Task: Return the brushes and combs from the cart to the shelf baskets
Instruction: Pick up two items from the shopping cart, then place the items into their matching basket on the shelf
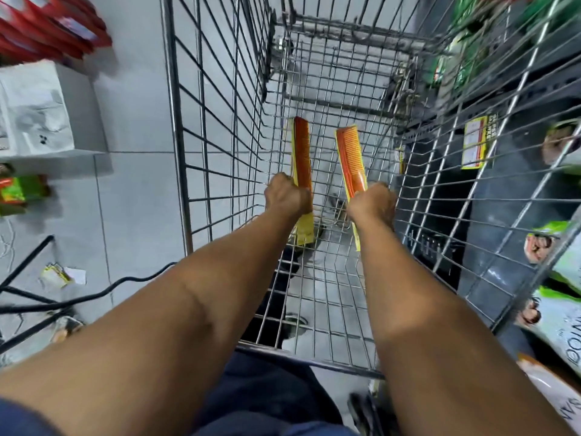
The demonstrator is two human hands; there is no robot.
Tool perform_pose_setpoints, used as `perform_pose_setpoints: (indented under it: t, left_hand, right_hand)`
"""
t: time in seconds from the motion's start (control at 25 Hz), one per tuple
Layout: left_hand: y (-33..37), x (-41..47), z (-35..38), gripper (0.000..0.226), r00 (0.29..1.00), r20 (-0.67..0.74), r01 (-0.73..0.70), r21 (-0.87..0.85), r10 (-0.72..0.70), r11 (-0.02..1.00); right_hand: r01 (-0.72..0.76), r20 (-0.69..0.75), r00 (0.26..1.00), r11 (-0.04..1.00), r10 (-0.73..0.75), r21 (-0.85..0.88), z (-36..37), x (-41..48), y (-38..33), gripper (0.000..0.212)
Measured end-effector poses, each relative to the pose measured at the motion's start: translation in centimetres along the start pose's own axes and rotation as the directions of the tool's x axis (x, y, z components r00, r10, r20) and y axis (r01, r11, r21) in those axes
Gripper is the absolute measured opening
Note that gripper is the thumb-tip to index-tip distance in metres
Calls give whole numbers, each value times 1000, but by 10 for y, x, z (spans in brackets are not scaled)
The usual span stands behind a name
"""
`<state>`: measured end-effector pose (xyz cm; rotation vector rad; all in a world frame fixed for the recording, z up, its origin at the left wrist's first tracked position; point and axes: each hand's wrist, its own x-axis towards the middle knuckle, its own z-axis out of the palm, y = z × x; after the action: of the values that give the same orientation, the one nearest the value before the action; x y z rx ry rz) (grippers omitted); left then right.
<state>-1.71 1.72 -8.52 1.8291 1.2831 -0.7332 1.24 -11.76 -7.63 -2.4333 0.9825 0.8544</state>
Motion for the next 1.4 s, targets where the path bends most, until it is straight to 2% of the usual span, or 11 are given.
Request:
perform_pose_setpoints:
  t: [0.08, 0.16, 0.24, 0.32, 0.44, 0.56, 0.72, 0.84, 1.08, 1.24, 1.4]
  left_hand:
    - [0, -5, -3, 36, 1000, 7, -19, -36, 19, 999]
    - [3, -13, -6, 40, 998, 21, -51, -52, 52, 997]
    - [8, -25, -10, 31, 995, 13, -95, -110, 97, 989]
    - [12, -42, -16, 24, 992, 36, -104, -278, 118, 955]
    - [13, -66, -30, 20, 986, 65, -105, -469, 153, 877]
    - [12, -97, -51, 21, 970, 95, -144, -510, 222, 848]
    - [13, -138, -83, 4, 937, 177, -169, -527, 302, 833]
    - [12, -174, -110, 10, 921, 203, -147, -608, 332, 780]
    - [21, -252, -142, 13, 765, 348, -201, -671, 542, 714]
    - [29, -316, -135, 8, 650, 420, -268, -653, 633, 708]
    - [31, -383, -113, 2, 516, 517, -324, -620, 683, 714]
  right_hand:
    - [-2, 16, 1000, 998, 1, 69, -8, -2, 2, 3]
    - [-13, 41, 999, 985, 6, 171, -20, -7, 1, 6]
    - [-17, 58, 998, 964, 2, 265, -32, -14, 1, 9]
    - [2, 53, 998, 953, -19, 303, -45, -24, 5, 27]
    - [-4, 56, 998, 901, -22, 433, -68, -42, 5, 32]
    - [-48, 132, 990, 803, -39, 594, -99, -74, 9, 31]
    - [-10, 121, 988, 753, -92, 658, -138, -124, 21, 17]
    - [47, 77, 987, 715, -140, 698, -170, -159, 30, 20]
    - [135, -21, 974, 501, -227, 855, -222, -212, 66, 27]
    - [258, -184, 958, 376, -221, 890, -258, -250, 114, 30]
    - [343, -317, 938, 236, -141, 909, -294, -290, 171, 34]
